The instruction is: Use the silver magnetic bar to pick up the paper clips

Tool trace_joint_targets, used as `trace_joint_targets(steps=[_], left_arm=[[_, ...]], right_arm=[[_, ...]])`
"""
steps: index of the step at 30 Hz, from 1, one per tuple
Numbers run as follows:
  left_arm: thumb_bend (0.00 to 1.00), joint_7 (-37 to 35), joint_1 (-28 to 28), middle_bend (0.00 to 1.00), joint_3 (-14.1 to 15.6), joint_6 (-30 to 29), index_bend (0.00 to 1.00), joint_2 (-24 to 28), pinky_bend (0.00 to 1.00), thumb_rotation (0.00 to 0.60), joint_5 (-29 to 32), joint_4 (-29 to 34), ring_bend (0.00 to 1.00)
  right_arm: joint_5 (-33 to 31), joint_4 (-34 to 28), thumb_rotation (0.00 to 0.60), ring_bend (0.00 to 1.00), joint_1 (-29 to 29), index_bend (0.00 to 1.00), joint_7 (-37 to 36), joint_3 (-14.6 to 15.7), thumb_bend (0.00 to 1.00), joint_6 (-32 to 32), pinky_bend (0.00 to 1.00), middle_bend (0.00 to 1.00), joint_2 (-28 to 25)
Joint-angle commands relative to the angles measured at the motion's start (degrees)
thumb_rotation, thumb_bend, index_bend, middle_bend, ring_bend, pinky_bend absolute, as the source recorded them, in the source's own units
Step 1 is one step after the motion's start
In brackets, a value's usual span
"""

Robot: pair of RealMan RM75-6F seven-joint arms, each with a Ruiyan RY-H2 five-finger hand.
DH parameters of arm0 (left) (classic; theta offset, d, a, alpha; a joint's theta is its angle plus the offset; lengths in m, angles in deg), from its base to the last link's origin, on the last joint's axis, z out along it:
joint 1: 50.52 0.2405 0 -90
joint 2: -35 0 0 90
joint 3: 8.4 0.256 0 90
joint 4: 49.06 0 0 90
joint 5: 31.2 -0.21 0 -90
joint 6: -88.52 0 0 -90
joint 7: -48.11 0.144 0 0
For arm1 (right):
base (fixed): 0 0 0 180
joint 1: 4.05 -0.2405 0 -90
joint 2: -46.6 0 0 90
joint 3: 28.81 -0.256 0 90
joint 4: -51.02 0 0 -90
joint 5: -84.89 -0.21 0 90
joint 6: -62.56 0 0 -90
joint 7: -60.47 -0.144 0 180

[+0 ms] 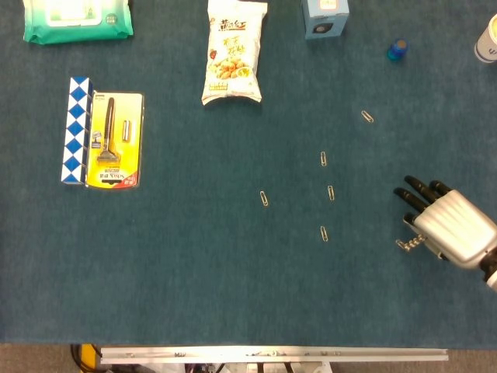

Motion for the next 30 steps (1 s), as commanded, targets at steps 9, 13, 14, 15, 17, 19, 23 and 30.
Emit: trace_joint_targets(steps=[9,13,14,15,17,19,23,30], left_arm=[[0.18,0.30,-0.05,0.52,0.07,0.19,0.50,-0.17,0.73,0.600,0.09,-0.15,0.57],[0.18,0.47,-0.10,0.52,0.07,0.25,0.50,-0.21,0.73,0.600,0.10,-0.17,0.57],[0.18,0.48,-0.12,0.52,0.11,0.30,0.50,-0.22,0.73,0.600,0.07,-0.17,0.57],[0.18,0.50,-0.14,0.52,0.13,0.34,0.50,-0.24,0.73,0.600,0.02,-0.18,0.57],[0.18,0.57,-0.14,0.52,0.16,0.32,0.50,-0.26,0.73,0.600,-0.04,-0.19,0.57],[0.18,0.50,-0.15,0.52,0.11,0.32,0.50,-0.29,0.73,0.600,0.03,-0.20,0.57],[0.18,0.38,-0.11,0.52,0.14,0.24,0.50,-0.21,0.73,0.600,-0.09,-0.11,0.57],[0.18,0.30,-0.10,0.52,0.22,0.18,0.50,-0.16,0.73,0.600,-0.32,0.02,0.57]], right_arm=[[-0.25,0.47,0.600,0.09,0.00,0.60,0.05,-0.91,0.30,-1.11,0.27,0.18,0.92],[-0.22,0.33,0.600,0.09,-0.19,0.60,0.32,-1.12,0.30,-1.74,0.27,0.18,1.17],[-0.23,0.27,0.600,0.09,-0.24,0.60,0.41,-1.20,0.30,-1.87,0.27,0.18,1.24],[-0.27,0.17,0.600,0.09,-0.33,0.60,0.49,-1.36,0.30,-2.00,0.27,0.18,1.34],[-0.46,-0.01,0.600,0.09,-0.52,0.60,0.44,-1.79,0.30,-2.18,0.27,0.18,1.52],[-0.70,-0.15,0.600,0.09,-0.76,0.60,0.48,-2.33,0.30,-2.29,0.27,0.18,1.65],[-1.56,-0.57,0.600,0.09,-1.61,0.60,0.74,-3.64,0.30,-3.01,0.27,0.18,1.87],[-4.27,-0.60,0.600,0.09,-3.37,0.60,2.14,-5.80,0.30,-5.15,0.27,0.18,2.78]])
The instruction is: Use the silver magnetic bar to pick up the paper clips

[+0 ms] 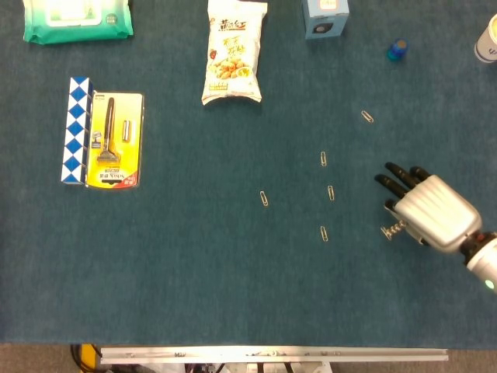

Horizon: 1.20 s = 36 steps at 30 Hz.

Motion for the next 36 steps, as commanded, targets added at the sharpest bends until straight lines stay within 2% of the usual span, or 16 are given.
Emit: trace_joint_targets(steps=[1,18,36], left_arm=[[0.18,-0.17,0.06,0.52,-0.01,-0.11,0.50,0.07,0.73,0.600,-0.06,0.08,0.57],[0.18,-2.13,0.74,0.52,-0.42,-1.44,0.50,1.28,0.73,0.600,-0.31,0.99,0.57],[0.18,-4.86,0.81,0.52,-0.84,-0.85,0.50,2.14,0.73,0.600,0.28,0.41,0.57]], right_arm=[[-1.31,0.10,0.600,0.09,-0.81,0.60,0.68,-0.90,0.30,-0.90,0.27,0.18,0.62],[-9.31,2.61,0.600,0.09,-6.09,0.60,2.46,-6.47,0.30,-4.42,0.27,0.18,5.49],[-15.45,7.37,0.600,0.09,-12.58,0.60,3.35,-9.63,0.30,-7.42,0.27,0.18,11.88]])
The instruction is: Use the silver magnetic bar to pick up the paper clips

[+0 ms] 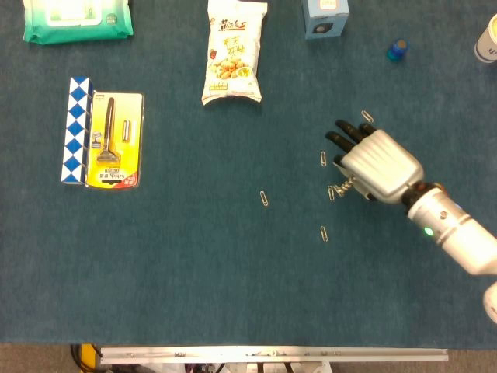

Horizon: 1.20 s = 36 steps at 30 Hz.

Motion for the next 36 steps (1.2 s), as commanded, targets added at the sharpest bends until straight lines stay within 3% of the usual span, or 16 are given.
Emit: trace_joint_targets(steps=[1,36], left_arm=[[0.18,-0.29,0.10,0.52,-0.01,-0.16,0.50,0.15,0.73,0.600,-0.10,0.01,0.57],[0.18,-1.54,0.66,0.52,-0.27,-0.52,0.50,0.81,0.73,0.600,0.34,0.14,0.57]], right_arm=[[-0.82,1.04,0.600,0.09,-0.95,0.60,0.24,-0.26,0.30,-0.49,0.27,0.18,1.03],[-9.64,7.62,0.600,0.09,-6.92,0.60,-0.42,-1.45,0.30,-0.20,0.27,0.18,4.71]])
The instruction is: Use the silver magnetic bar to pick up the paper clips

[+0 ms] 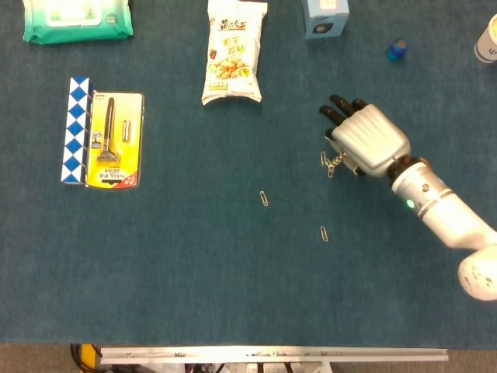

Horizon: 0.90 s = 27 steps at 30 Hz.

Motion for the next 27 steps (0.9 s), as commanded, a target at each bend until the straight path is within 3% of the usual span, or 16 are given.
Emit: trace_joint_targets(steps=[1,12,27], left_arm=[[0.18,-0.15,0.02,0.52,-0.03,0.04,0.50,0.05,0.73,0.600,0.06,-0.05,0.57],[0.18,-0.50,0.15,0.52,0.06,-0.01,0.50,0.23,0.73,0.600,-0.10,-0.04,0.57],[0.18,-0.17,0.05,0.52,0.01,0.16,0.50,0.08,0.73,0.600,0.01,-0.09,0.57]], right_arm=[[-0.75,0.82,0.600,0.09,-0.61,0.60,-0.10,-0.28,0.30,-0.20,0.27,0.18,0.52],[-2.87,3.39,0.600,0.09,-2.50,0.60,-0.15,0.08,0.30,-0.94,0.27,0.18,2.21],[2.30,-3.49,0.600,0.09,2.57,0.60,-2.87,4.86,0.30,5.62,0.27,0.18,-3.66]])
